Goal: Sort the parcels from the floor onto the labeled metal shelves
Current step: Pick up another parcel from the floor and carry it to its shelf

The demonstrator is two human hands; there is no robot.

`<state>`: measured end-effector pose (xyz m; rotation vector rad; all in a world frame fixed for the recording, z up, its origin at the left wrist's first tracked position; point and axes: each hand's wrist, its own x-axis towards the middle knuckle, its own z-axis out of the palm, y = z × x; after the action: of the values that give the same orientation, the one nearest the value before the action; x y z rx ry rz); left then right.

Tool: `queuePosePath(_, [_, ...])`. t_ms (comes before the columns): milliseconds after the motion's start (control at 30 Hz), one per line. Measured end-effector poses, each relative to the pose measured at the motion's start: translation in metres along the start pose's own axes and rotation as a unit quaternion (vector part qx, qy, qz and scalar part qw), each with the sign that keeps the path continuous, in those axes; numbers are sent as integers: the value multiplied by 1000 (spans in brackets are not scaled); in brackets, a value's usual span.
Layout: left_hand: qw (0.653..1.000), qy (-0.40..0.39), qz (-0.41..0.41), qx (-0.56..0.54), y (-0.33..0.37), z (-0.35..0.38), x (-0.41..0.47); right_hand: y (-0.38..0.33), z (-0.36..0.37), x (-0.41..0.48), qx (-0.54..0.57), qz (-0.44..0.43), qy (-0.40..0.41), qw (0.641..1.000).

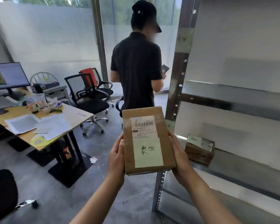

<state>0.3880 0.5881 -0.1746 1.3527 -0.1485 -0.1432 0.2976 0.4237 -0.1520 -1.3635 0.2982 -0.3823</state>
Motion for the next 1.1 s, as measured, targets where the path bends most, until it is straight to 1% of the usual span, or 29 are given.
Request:
queuePosePath(200, [997, -76, 8, -26, 7, 19, 12, -18, -5, -13, -6, -34, 67, 997])
queuePosePath(367, [990, -132, 38, -12, 20, 34, 24, -35, -8, -17, 2, -56, 106, 993])
queuePosePath(533, [977, -197, 42, -73, 34, 49, 35, -50, -12, -12, -8, -79, 131, 988])
queuePosePath(600, [971, -216, 27, -100, 40, 57, 39, -56, -13, -6, -14, -92, 140, 986])
queuePosePath(700, [967, -224, 14, -123, 46, 69, 45, -63, -15, 5, -13, -111, 151, 982])
queuePosePath(867, [966, -229, 51, -108, 66, 87, 62, -81, -18, 29, 5, -143, 169, 975])
queuePosePath(1000, [964, -236, 78, -96, 81, 102, 74, -97, -23, 41, 16, -164, 162, 973])
queuePosePath(1100, [963, -233, 83, -103, 86, 109, 78, -102, -27, 46, 20, -166, 163, 972])
